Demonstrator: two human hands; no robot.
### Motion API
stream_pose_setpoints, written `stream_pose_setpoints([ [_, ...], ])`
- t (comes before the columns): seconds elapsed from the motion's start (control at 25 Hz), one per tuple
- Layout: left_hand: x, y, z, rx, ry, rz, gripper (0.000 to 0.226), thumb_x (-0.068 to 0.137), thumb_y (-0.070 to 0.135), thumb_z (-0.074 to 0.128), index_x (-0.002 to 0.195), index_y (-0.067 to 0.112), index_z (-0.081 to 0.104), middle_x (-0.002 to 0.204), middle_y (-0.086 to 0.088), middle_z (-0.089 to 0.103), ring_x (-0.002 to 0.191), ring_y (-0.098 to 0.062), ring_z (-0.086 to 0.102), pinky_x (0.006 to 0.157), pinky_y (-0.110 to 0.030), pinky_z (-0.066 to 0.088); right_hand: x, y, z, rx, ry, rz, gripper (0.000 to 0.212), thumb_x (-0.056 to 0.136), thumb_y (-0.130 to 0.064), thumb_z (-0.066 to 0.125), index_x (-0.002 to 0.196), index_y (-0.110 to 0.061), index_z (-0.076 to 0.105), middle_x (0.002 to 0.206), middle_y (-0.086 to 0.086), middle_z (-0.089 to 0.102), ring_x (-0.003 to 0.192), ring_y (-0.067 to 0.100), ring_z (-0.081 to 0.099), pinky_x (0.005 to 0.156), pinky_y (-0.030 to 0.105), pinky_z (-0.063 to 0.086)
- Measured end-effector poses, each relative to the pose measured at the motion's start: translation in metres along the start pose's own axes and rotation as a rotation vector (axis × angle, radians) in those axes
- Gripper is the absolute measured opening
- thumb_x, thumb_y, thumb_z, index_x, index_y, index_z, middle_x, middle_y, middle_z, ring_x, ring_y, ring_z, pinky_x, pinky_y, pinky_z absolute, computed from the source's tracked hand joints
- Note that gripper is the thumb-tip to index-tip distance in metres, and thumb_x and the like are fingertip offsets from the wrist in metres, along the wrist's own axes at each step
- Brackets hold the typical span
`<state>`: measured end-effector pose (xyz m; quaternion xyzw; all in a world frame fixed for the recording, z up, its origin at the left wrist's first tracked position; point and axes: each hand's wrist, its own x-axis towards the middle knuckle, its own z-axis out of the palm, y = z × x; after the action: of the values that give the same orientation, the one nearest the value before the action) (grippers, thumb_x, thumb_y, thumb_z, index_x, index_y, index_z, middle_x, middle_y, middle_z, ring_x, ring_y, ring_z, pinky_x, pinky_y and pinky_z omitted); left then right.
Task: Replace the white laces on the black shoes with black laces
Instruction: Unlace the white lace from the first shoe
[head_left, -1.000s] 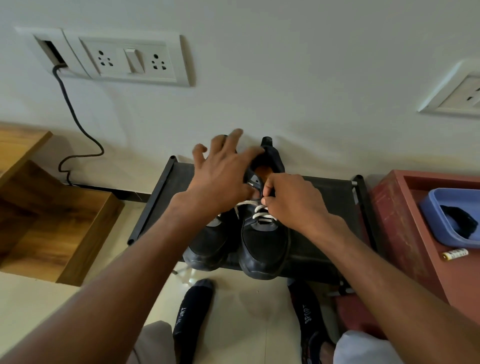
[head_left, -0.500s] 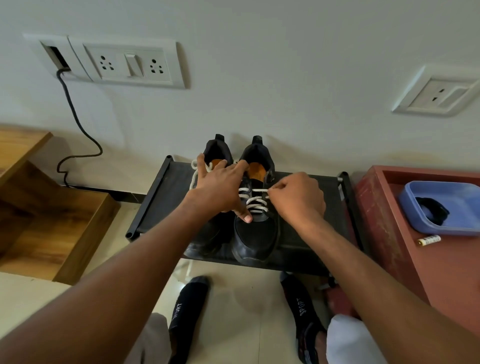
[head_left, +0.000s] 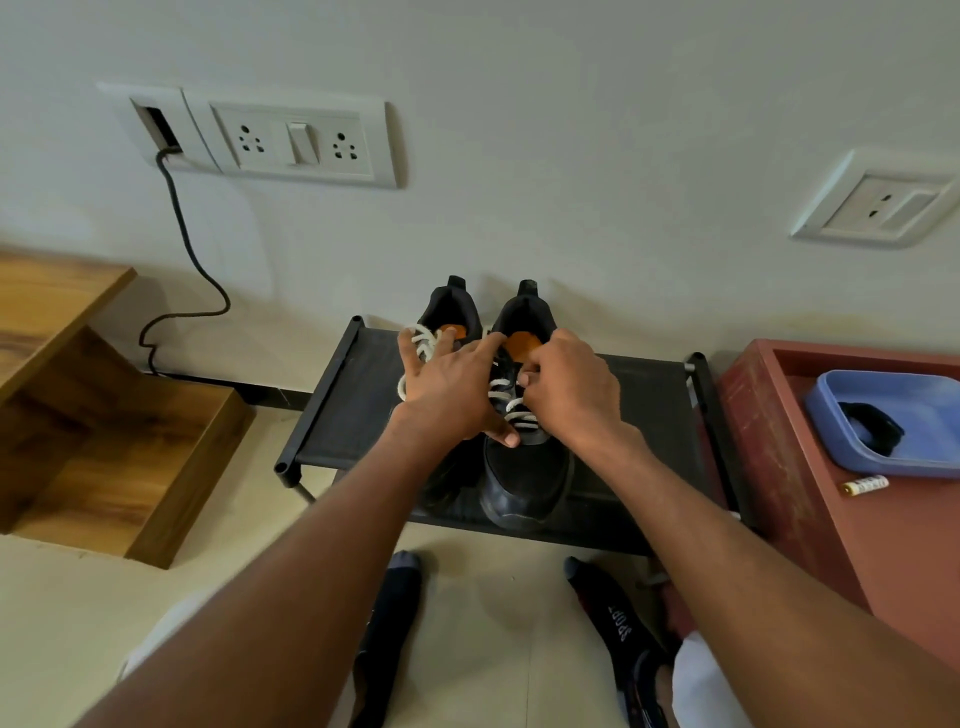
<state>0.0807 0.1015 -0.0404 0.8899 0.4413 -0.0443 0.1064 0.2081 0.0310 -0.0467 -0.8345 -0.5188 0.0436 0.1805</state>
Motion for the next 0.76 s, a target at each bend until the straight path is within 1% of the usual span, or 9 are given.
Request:
stream_pose_setpoints([
  [0.08, -0.003, 0.000, 0.003, -0.021, 0.018, -0.008, 0.128, 0.062, 0.069, 0.087, 0.161, 0.037, 0.014, 0.166, 0.006, 0.037, 0.161, -0.026, 0.003, 0.115, -0.071, -0.018, -0.003, 0.005, -0.001, 0.184, 0.043, 0.250, 0.018, 0.099, -0.024, 0.066, 0.084, -0.019, 0.075, 0.093, 0.000, 0.065, 0.073, 0.019, 0.063, 0.059, 0.032, 0.049],
  [0.16, -0.005, -0.004, 0.004, -0.033, 0.027, -0.005, 0.127, 0.063, 0.070, 0.086, 0.162, 0.037, 0.013, 0.167, 0.005, 0.035, 0.161, -0.025, 0.001, 0.115, -0.071, -0.020, -0.004, 0.009, -0.012, 0.644, 0.076, 0.611, 0.014, 0.098, -0.020, 0.069, 0.088, -0.015, 0.077, 0.083, 0.001, 0.068, 0.065, 0.015, 0.061, 0.052, 0.028, 0.046],
  [0.2, -0.005, -0.007, 0.004, -0.036, 0.026, 0.000, 0.127, 0.064, 0.071, 0.085, 0.162, 0.037, 0.012, 0.168, 0.004, 0.033, 0.161, -0.024, 0.000, 0.114, -0.070, -0.021, -0.008, 0.010, -0.020, 0.817, 0.091, 0.736, 0.010, 0.096, -0.017, 0.070, 0.090, -0.012, 0.076, 0.082, 0.003, 0.067, 0.063, 0.015, 0.058, 0.049, 0.028, 0.042],
  [0.24, -0.006, -0.008, 0.005, -0.035, 0.032, 0.008, 0.127, 0.065, 0.072, 0.083, 0.163, 0.036, 0.010, 0.169, 0.003, 0.031, 0.161, -0.024, -0.001, 0.115, -0.070, -0.022, -0.010, 0.011, -0.027, 0.864, 0.093, 0.760, 0.008, 0.095, -0.014, 0.069, 0.092, -0.010, 0.075, 0.085, 0.005, 0.066, 0.062, 0.015, 0.055, 0.049, 0.027, 0.039],
  [0.28, -0.007, -0.009, 0.005, -0.030, 0.034, 0.014, 0.128, 0.066, 0.073, 0.082, 0.164, 0.036, 0.008, 0.169, 0.003, 0.029, 0.161, -0.025, -0.002, 0.115, -0.070, -0.021, -0.012, 0.012, -0.033, 0.781, 0.087, 0.689, 0.008, 0.096, -0.012, 0.067, 0.096, -0.012, 0.075, 0.094, 0.006, 0.067, 0.066, 0.015, 0.055, 0.052, 0.026, 0.039],
  [0.36, -0.009, -0.011, 0.006, -0.012, 0.025, 0.027, 0.128, 0.069, 0.073, 0.080, 0.164, 0.035, 0.003, 0.171, 0.003, 0.026, 0.161, -0.026, -0.004, 0.115, -0.071, -0.019, -0.026, 0.007, -0.043, 0.426, 0.099, 0.376, 0.021, 0.100, -0.012, 0.062, 0.118, -0.020, 0.070, 0.121, 0.000, 0.058, 0.083, 0.013, 0.058, 0.063, 0.022, 0.040],
  [0.48, -0.003, -0.010, 0.003, 0.020, -0.006, 0.065, 0.127, 0.072, 0.072, 0.079, 0.164, 0.035, 0.000, 0.170, 0.002, 0.026, 0.161, -0.029, 0.001, 0.115, -0.074, -0.016, -0.040, -0.001, -0.043, 0.238, 0.085, 0.046, 0.026, 0.102, -0.015, 0.064, 0.123, -0.030, 0.070, 0.119, -0.008, 0.048, 0.095, 0.010, 0.058, 0.072, 0.020, 0.044],
  [0.64, 0.016, -0.004, -0.005, 0.052, 0.009, 0.125, 0.118, 0.071, 0.074, 0.079, 0.162, 0.040, 0.012, 0.161, 0.001, 0.040, 0.156, -0.029, 0.019, 0.116, -0.075, -0.008, -0.021, -0.002, -0.027, 0.039, 0.047, -0.039, 0.029, 0.099, -0.015, 0.071, 0.124, -0.028, 0.073, 0.113, -0.004, 0.047, 0.100, 0.017, 0.050, 0.071, 0.026, 0.048],
  [0.76, 0.022, -0.004, -0.005, 0.057, -0.028, 0.094, 0.116, 0.069, 0.074, 0.079, 0.161, 0.034, 0.020, 0.162, 0.002, 0.040, 0.155, -0.028, 0.022, 0.115, -0.075, -0.010, -0.009, -0.005, -0.018, -0.086, -0.053, -0.093, 0.019, 0.099, -0.024, 0.071, 0.117, -0.023, 0.076, 0.123, -0.002, 0.048, 0.109, 0.020, 0.046, 0.080, 0.033, 0.053],
])
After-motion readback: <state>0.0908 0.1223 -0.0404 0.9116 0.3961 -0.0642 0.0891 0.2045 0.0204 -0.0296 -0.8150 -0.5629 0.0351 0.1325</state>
